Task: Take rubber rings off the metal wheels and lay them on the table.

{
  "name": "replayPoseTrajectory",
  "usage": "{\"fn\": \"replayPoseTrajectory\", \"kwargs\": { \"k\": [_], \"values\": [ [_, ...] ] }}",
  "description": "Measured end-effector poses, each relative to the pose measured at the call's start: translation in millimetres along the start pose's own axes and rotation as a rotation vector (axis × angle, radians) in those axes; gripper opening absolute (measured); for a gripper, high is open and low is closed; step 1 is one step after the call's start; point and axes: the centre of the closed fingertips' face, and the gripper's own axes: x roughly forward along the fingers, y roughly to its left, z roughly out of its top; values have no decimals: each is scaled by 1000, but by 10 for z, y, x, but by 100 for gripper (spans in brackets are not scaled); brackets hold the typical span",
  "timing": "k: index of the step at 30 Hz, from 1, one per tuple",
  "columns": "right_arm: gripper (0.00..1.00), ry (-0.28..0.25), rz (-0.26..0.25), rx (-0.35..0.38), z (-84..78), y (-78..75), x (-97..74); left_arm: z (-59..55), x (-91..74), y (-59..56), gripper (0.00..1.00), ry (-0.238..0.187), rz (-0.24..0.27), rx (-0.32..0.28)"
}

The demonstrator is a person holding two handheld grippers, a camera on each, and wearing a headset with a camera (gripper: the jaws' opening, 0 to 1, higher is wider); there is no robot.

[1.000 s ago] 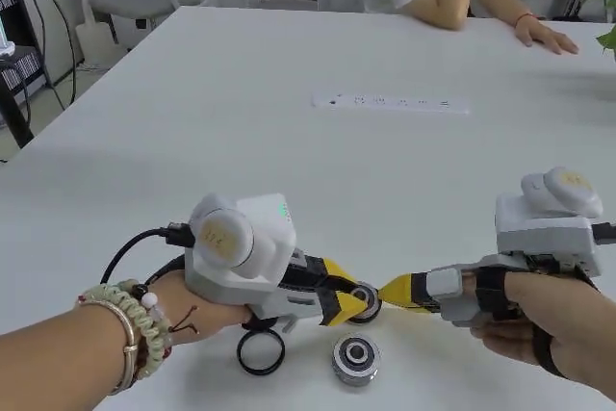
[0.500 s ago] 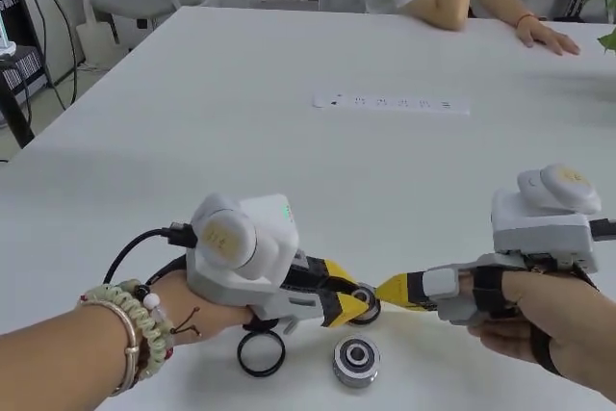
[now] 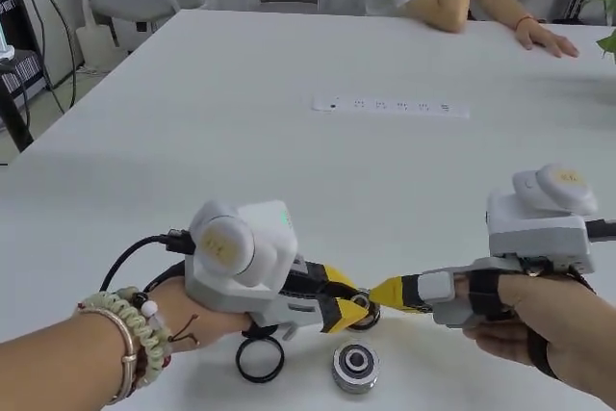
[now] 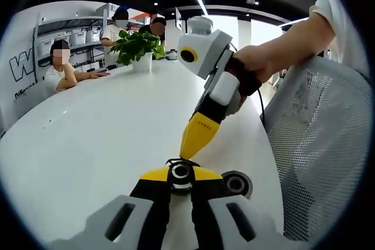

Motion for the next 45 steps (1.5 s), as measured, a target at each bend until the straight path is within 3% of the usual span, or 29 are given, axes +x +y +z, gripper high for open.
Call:
{"fn": "replayPoseTrajectory", "kwargs": {
  "k": [3, 4, 5, 8, 22, 30, 45],
  "values": [
    [0, -6, 26, -7, 19, 81, 17, 0, 0, 0, 7, 0, 0, 0],
    [0, -8, 79, -22, 26, 188, 30, 0, 0, 1, 7, 0, 1, -1],
    [0, -17, 77, -11, 41, 207, 29, 1, 1, 2, 7, 0, 2, 0],
    [0, -4, 37, -67, 35, 184, 36, 1, 1, 3, 7, 1, 3, -1],
    [0, 6, -32, -59, 15, -48, 2, 5, 2, 5, 8, 14, 5, -29],
    [0, 7, -39, -70, 34, -80, 2, 10, -20, -6, 10, 47, -8, -18],
    [0, -40, -42, -53, 142, -79, -80, 182, -170, -53, 18, 41, -42, 19]
  ]
}}
